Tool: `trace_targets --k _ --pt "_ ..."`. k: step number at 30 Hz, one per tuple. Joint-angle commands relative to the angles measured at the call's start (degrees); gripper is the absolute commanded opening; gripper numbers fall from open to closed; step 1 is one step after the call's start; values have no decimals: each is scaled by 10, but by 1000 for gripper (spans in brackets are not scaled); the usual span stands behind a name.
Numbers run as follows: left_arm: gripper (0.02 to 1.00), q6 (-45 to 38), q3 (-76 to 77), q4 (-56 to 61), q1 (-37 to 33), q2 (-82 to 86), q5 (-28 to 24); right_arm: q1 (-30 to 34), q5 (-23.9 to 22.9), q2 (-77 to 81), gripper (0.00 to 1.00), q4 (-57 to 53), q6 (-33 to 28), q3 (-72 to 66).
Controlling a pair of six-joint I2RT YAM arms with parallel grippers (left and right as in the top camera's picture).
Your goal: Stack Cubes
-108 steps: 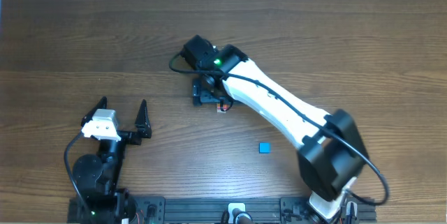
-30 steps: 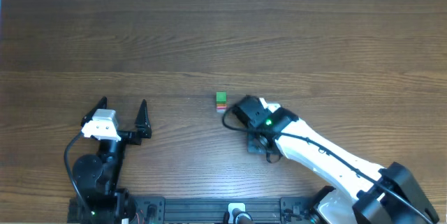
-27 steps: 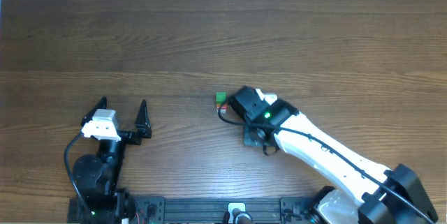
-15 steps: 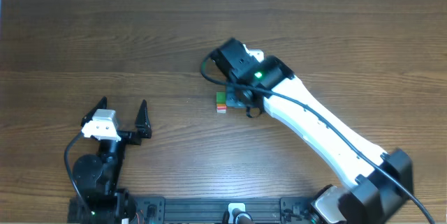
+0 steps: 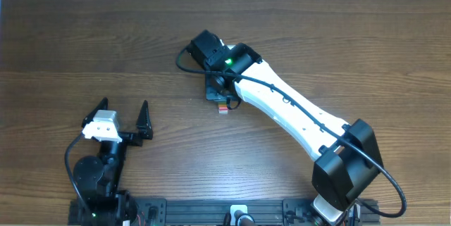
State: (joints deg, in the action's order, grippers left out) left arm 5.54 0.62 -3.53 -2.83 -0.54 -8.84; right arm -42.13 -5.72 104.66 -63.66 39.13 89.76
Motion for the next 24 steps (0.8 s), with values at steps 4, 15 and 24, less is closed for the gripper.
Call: trace_targets --k 4,15,24 --pt "1000 -8 -3 0 3 4 -5 -8 5 14 150 0 20 17" --pt "1000 -8 -3 0 3 4 -5 -26 5 14 145 0 24 20" --pt "998 -8 -3 0 3 4 -5 -26 5 18 145 -5 24 20"
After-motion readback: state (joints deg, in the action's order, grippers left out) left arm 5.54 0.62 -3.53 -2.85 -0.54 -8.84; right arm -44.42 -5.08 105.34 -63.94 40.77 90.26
